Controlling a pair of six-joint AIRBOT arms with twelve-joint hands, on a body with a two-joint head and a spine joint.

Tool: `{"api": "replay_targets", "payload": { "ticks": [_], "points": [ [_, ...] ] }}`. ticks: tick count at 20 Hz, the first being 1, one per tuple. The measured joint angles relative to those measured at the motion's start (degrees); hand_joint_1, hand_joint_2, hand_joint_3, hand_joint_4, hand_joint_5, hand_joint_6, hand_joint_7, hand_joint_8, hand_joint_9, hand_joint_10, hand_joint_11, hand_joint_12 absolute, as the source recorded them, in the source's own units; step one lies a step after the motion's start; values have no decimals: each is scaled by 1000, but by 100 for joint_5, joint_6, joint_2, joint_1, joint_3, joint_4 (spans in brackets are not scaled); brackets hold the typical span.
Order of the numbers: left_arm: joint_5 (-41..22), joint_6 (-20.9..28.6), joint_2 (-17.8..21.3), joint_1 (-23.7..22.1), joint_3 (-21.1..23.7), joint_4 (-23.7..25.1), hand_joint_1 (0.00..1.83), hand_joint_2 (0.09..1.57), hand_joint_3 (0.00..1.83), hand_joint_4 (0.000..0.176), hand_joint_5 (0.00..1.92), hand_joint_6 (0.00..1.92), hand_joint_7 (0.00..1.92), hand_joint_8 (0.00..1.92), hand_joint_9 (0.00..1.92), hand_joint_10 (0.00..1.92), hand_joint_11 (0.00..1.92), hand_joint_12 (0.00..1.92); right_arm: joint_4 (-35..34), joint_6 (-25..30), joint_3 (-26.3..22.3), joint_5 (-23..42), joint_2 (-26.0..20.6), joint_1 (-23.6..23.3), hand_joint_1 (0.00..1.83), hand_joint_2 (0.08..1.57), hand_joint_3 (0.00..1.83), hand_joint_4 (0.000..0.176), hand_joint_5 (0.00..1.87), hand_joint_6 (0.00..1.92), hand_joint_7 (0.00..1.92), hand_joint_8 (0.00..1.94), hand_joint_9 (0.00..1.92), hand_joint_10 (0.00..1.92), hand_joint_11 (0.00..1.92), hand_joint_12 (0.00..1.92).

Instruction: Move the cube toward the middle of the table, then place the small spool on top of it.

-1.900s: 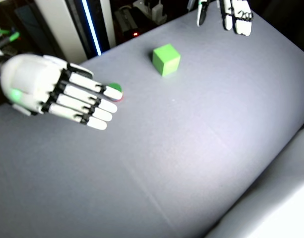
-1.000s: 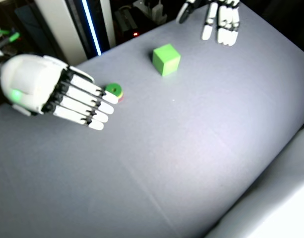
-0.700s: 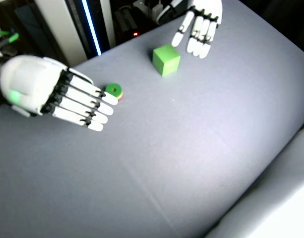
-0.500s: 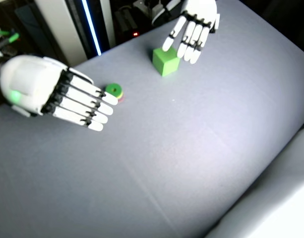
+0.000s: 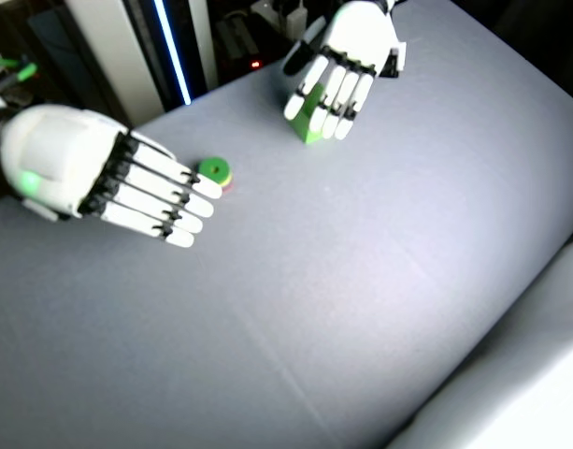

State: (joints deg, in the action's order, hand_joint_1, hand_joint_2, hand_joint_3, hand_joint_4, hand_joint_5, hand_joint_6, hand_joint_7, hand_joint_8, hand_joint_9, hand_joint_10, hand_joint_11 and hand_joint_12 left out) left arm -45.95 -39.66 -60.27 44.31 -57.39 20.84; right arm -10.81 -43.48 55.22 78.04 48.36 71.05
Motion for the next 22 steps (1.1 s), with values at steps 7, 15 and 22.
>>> {"api": "replay_targets", "payload": {
  "ticks": [7, 15, 22],
  "points": [
    [-98, -39, -28, -297, -133, -66, 1351, 1114, 0, 0, 1031, 664, 949, 1060, 911, 1282, 640, 1343, 2, 11, 0, -7, 0, 35, 718, 1359, 5, 0, 586, 2, 641, 3, 701, 2, 650, 134],
    [127, -280, -271, -1143, -907, -787, 1234, 1173, 1, 0, 856, 1094, 863, 1267, 757, 1420, 645, 1750, -4, 13, 7, -37, 15, 37, 682, 1369, 3, 0, 573, 0, 632, 1, 701, 4, 659, 106],
    [758, -179, -1036, -1572, -1532, -730, 1295, 1059, 0, 0, 1122, 473, 1142, 948, 1157, 633, 930, 1161, -9, 15, 59, -44, 72, 37, 723, 1362, 0, 0, 573, 0, 639, 0, 695, 0, 652, 94]
  ]
}}
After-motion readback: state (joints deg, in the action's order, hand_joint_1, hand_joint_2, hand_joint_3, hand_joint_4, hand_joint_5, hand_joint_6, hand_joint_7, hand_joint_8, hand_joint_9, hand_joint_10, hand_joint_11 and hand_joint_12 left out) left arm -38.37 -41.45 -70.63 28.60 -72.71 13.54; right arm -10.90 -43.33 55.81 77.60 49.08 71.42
